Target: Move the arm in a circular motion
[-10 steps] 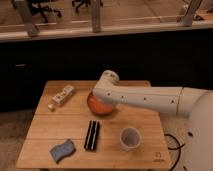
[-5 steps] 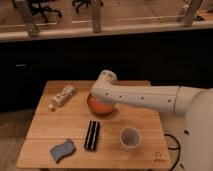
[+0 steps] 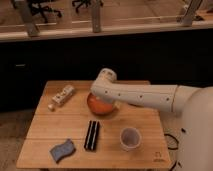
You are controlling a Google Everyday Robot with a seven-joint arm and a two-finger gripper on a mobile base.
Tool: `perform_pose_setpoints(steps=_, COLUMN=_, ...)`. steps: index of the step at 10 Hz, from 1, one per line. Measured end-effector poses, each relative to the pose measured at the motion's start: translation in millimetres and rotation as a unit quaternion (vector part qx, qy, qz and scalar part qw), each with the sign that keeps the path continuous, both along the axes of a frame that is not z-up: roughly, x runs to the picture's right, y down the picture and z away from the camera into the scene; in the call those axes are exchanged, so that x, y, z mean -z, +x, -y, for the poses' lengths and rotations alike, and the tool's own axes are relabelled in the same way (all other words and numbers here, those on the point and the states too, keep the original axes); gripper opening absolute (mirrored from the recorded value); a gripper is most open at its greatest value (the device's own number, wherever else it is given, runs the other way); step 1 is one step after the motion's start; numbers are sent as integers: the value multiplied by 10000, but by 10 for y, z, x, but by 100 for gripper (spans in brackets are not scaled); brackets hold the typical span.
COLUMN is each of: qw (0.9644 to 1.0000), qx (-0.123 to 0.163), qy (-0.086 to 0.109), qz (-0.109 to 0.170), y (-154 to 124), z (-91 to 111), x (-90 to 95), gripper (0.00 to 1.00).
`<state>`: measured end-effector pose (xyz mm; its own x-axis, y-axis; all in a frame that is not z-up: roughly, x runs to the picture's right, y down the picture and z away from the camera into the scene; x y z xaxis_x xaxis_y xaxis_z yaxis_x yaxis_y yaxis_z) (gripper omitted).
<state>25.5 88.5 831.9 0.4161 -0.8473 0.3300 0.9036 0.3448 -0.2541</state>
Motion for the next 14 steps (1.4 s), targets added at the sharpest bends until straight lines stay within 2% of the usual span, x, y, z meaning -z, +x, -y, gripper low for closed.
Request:
perform_pose_setpoints(steps=3, qw=10000, qx=65, qy=15, qz=42, y=-209, z=8, x=-2, gripper=80)
perform_pose_setpoints(steps=5, qw=10000, qx=89, qy=13, qz=29, y=-223, z=4, x=-6, gripper=80)
perform_pose_setpoints(steps=8, qw=9999, qx=72, qy=29, qz=67, y=-304, z=149, x=-81, gripper=80)
perform_pose_setpoints(steps=11, qw=10000, qx=35, qy=10, qz=43, y=-303, z=141, x=-52, gripper=80)
perform_pose_setpoints(steps=14, qw=9999, qx=-55, qy=25, qz=110, y=-427, z=306, x=-166, gripper=80)
